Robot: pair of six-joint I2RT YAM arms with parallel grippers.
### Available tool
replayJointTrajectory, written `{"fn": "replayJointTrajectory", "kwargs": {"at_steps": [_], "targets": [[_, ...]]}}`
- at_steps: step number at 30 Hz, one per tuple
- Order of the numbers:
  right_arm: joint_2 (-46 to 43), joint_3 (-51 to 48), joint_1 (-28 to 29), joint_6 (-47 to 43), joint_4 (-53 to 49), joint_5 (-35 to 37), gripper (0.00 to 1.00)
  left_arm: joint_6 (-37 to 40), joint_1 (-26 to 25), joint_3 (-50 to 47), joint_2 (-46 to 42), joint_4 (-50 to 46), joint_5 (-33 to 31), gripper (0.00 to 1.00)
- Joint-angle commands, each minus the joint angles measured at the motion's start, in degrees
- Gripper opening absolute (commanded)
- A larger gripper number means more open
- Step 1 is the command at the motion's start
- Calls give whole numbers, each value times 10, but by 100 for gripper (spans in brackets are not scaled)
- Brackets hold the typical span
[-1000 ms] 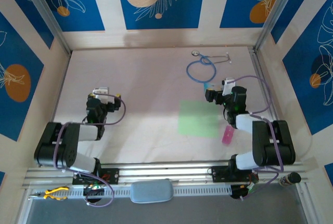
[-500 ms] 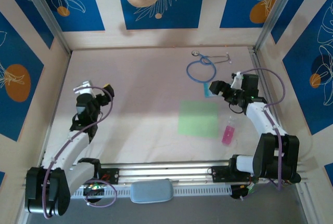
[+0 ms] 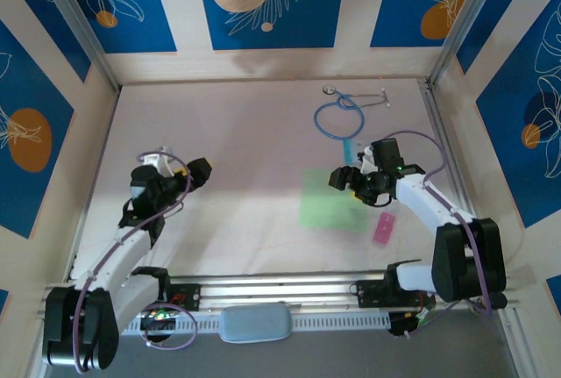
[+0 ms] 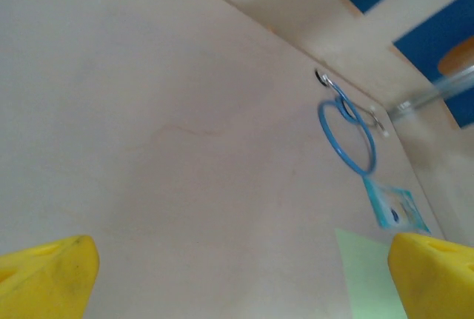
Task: Fold a paper plane with a square sheet of paper (pick it up from the middle)
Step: Move the square sheet of paper to the center of the table.
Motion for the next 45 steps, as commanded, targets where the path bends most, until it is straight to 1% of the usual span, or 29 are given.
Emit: {"fn": "replayJointTrajectory", "kwargs": {"at_steps": [1, 5, 14, 19, 22, 25, 32, 36, 45], "targets": [[28, 10, 11, 11, -7, 8, 81, 13, 9, 42, 20, -28, 90, 100], [65, 21, 22, 14, -1, 14, 81, 24, 8, 62, 16, -81, 92, 100], [133, 38, 51, 28, 8, 26, 81, 37, 8, 82, -17, -150, 81, 100], [155, 42, 90, 60, 23, 27, 81, 44, 8, 91, -21, -173, 89, 100], [171, 45, 119, 93, 38, 34, 80, 41, 9, 97, -16, -179, 101, 100], [188, 44, 150, 137, 75, 26, 80, 41, 8, 108, -10, -199, 111, 100], [229, 54, 227, 259, 151, 37, 80, 50, 1, 138, 6, -259, 122, 100], [253, 82, 262, 290, 156, 56, 80, 63, -2, 150, 8, -295, 118, 100], [292, 118, 305, 343, 206, 42, 79, 82, -13, 170, 25, -335, 121, 100]]}}
